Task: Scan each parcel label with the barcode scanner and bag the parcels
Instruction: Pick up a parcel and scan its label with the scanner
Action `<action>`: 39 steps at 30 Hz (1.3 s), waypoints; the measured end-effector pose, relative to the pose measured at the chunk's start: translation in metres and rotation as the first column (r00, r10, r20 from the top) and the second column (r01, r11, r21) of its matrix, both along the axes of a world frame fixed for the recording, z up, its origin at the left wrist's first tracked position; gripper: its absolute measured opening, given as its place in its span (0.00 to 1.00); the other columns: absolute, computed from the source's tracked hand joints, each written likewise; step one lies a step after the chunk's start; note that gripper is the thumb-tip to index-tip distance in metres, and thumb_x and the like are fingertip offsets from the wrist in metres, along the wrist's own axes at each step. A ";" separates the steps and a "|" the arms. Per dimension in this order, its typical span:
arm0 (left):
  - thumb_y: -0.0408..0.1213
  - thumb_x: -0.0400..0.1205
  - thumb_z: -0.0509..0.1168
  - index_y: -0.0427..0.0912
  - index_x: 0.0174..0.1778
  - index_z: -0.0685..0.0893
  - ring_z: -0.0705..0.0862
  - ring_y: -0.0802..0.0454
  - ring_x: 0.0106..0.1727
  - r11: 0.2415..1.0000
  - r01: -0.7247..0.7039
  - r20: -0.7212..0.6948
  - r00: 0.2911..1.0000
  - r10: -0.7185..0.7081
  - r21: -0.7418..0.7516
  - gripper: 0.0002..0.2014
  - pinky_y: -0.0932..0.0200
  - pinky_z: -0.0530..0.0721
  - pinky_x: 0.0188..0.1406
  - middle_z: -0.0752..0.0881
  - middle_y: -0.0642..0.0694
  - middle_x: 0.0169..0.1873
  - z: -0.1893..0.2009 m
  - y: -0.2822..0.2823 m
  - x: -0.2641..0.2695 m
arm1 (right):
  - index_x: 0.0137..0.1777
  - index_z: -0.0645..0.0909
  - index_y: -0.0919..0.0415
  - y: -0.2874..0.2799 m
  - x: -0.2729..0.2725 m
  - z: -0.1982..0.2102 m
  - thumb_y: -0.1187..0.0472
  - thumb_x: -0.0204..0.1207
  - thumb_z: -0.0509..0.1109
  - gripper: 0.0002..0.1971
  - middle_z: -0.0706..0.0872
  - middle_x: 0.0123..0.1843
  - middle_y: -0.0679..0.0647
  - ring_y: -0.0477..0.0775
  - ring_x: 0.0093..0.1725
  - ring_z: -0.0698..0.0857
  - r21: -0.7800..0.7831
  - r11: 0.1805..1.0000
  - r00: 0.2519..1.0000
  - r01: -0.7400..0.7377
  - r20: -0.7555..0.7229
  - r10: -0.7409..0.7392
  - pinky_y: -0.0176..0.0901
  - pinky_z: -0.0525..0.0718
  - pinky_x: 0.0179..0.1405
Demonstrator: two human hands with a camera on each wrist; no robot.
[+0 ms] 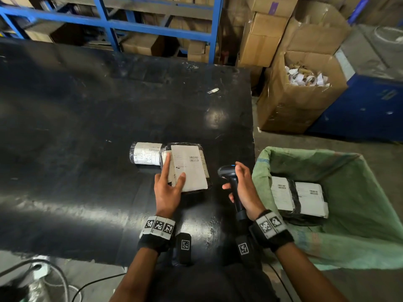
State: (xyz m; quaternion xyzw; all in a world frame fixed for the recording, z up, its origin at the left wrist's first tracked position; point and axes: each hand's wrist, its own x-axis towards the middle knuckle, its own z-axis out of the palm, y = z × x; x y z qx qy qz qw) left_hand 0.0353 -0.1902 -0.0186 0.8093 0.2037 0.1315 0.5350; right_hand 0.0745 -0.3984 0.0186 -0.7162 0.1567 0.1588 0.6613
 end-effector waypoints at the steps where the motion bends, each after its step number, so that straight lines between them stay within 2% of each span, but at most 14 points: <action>1: 0.42 0.83 0.72 0.62 0.86 0.63 0.76 0.50 0.60 1.000 -0.003 0.000 1.000 0.003 0.000 0.37 0.60 0.72 0.61 0.79 0.48 0.57 0.001 0.001 -0.002 | 0.70 0.68 0.42 0.000 0.001 -0.015 0.45 0.87 0.54 0.14 0.82 0.66 0.57 0.50 0.36 0.88 -0.038 0.999 1.000 -0.009 -0.010 0.008 0.41 0.76 0.19; 6: 0.51 0.79 0.69 0.66 0.85 0.63 0.80 0.47 0.62 0.999 0.012 0.018 1.000 -0.011 -0.038 0.37 0.51 0.80 0.65 0.81 0.55 0.59 0.011 0.007 -0.009 | 0.77 0.62 0.50 0.000 0.000 -0.077 0.46 0.87 0.54 0.20 0.86 0.51 0.66 0.47 0.20 0.81 -0.116 0.993 0.992 -0.018 -0.126 0.004 0.38 0.76 0.16; 9: 0.57 0.77 0.69 0.71 0.83 0.63 0.82 0.48 0.67 0.994 0.047 0.028 0.999 -0.044 -0.103 0.37 0.39 0.84 0.67 0.81 0.62 0.65 0.017 0.009 -0.012 | 0.74 0.62 0.50 0.000 -0.005 -0.102 0.49 0.88 0.54 0.17 0.82 0.62 0.72 0.50 0.23 0.82 -0.087 0.996 0.983 0.004 -0.185 -0.021 0.39 0.80 0.18; 11: 0.58 0.76 0.70 0.73 0.82 0.64 0.81 0.49 0.71 0.981 0.047 0.034 0.999 -0.041 -0.187 0.38 0.36 0.85 0.68 0.80 0.64 0.68 0.023 0.007 -0.013 | 0.74 0.64 0.52 -0.001 -0.007 -0.107 0.51 0.88 0.55 0.17 0.80 0.68 0.72 0.55 0.38 0.86 -0.189 0.982 0.990 -0.012 -0.139 -0.014 0.45 0.85 0.37; 13: 0.57 0.75 0.72 0.71 0.82 0.66 0.81 0.52 0.73 0.962 0.045 0.053 0.998 -0.032 -0.268 0.39 0.37 0.86 0.67 0.79 0.60 0.73 0.030 0.004 -0.013 | 0.78 0.66 0.54 -0.003 -0.006 -0.105 0.47 0.87 0.56 0.22 0.77 0.72 0.71 0.65 0.62 0.82 -0.420 0.905 0.993 -0.068 -0.113 0.022 0.53 0.77 0.65; 15: 0.54 0.75 0.73 0.70 0.82 0.67 0.81 0.53 0.74 0.944 0.058 0.077 0.996 -0.035 -0.325 0.38 0.36 0.86 0.66 0.78 0.56 0.77 0.035 0.000 -0.011 | 0.80 0.67 0.50 -0.005 -0.004 -0.089 0.42 0.85 0.55 0.26 0.78 0.70 0.70 0.69 0.70 0.75 -0.569 0.821 0.999 -0.046 -0.011 0.048 0.58 0.68 0.75; 18: 0.46 0.79 0.73 0.66 0.83 0.68 0.81 0.54 0.74 0.922 0.091 0.112 0.992 -0.053 -0.377 0.37 0.36 0.85 0.69 0.79 0.54 0.77 0.040 -0.006 -0.006 | 0.78 0.66 0.35 -0.001 0.000 -0.046 0.36 0.82 0.53 0.24 0.81 0.66 0.61 0.58 0.66 0.80 -0.442 0.897 0.967 0.013 0.236 0.102 0.57 0.75 0.71; 20: 0.42 0.80 0.73 0.63 0.84 0.68 0.81 0.53 0.75 0.905 0.116 0.124 0.990 -0.071 -0.409 0.36 0.36 0.84 0.70 0.79 0.53 0.78 0.044 -0.011 -0.002 | 0.77 0.62 0.26 0.003 0.001 -0.016 0.37 0.83 0.54 0.22 0.80 0.69 0.55 0.51 0.65 0.83 -0.293 0.953 0.951 -0.075 0.266 0.157 0.49 0.80 0.67; 22: 0.37 0.82 0.73 0.61 0.84 0.68 0.82 0.54 0.74 0.889 0.148 0.139 0.986 -0.096 -0.434 0.35 0.37 0.84 0.70 0.79 0.53 0.77 0.047 -0.016 0.001 | 0.78 0.57 0.23 0.007 0.001 0.009 0.38 0.84 0.55 0.23 0.81 0.72 0.50 0.49 0.67 0.83 -0.217 0.958 0.926 -0.188 0.286 0.247 0.44 0.80 0.66; 26: 0.30 0.84 0.70 0.58 0.85 0.68 0.83 0.56 0.72 0.846 0.215 0.173 0.974 -0.147 -0.488 0.35 0.44 0.86 0.68 0.81 0.52 0.76 0.059 -0.031 0.008 | 0.80 0.58 0.25 0.006 0.002 0.020 0.42 0.84 0.60 0.26 0.75 0.79 0.40 0.42 0.74 0.78 -0.162 0.954 0.884 -0.253 0.361 0.296 0.50 0.80 0.74; 30: 0.31 0.84 0.70 0.60 0.84 0.68 0.82 0.54 0.74 0.833 0.269 0.186 0.961 -0.202 -0.483 0.34 0.41 0.83 0.72 0.80 0.52 0.77 0.065 -0.043 0.016 | 0.80 0.60 0.29 -0.004 0.001 0.021 0.47 0.85 0.61 0.26 0.75 0.80 0.43 0.43 0.75 0.79 -0.184 0.968 0.881 -0.168 0.412 0.231 0.53 0.83 0.70; 33: 0.31 0.85 0.70 0.59 0.85 0.67 0.80 0.55 0.76 0.829 0.308 0.185 0.951 -0.250 -0.467 0.34 0.42 0.81 0.74 0.78 0.54 0.78 0.062 -0.055 0.023 | 0.84 0.59 0.39 -0.016 0.001 0.024 0.51 0.87 0.60 0.27 0.73 0.81 0.45 0.42 0.75 0.77 -0.192 0.972 0.877 -0.138 0.433 0.210 0.49 0.83 0.70; 35: 0.32 0.85 0.69 0.58 0.86 0.65 0.79 0.57 0.77 0.827 0.354 0.191 0.935 -0.299 -0.437 0.35 0.47 0.82 0.73 0.77 0.54 0.80 0.061 -0.065 0.027 | 0.85 0.59 0.44 -0.027 0.000 0.025 0.54 0.87 0.60 0.27 0.71 0.81 0.45 0.42 0.76 0.76 -0.192 0.976 0.883 -0.103 0.434 0.178 0.49 0.83 0.70; 39: 0.34 0.86 0.68 0.56 0.88 0.61 0.79 0.64 0.74 0.795 0.470 0.190 0.882 -0.431 -0.382 0.36 0.62 0.84 0.66 0.75 0.63 0.77 0.058 -0.095 0.041 | 0.84 0.59 0.37 -0.063 -0.002 0.030 0.52 0.87 0.60 0.27 0.72 0.82 0.44 0.43 0.77 0.76 -0.192 0.980 0.905 -0.041 0.408 0.118 0.49 0.82 0.71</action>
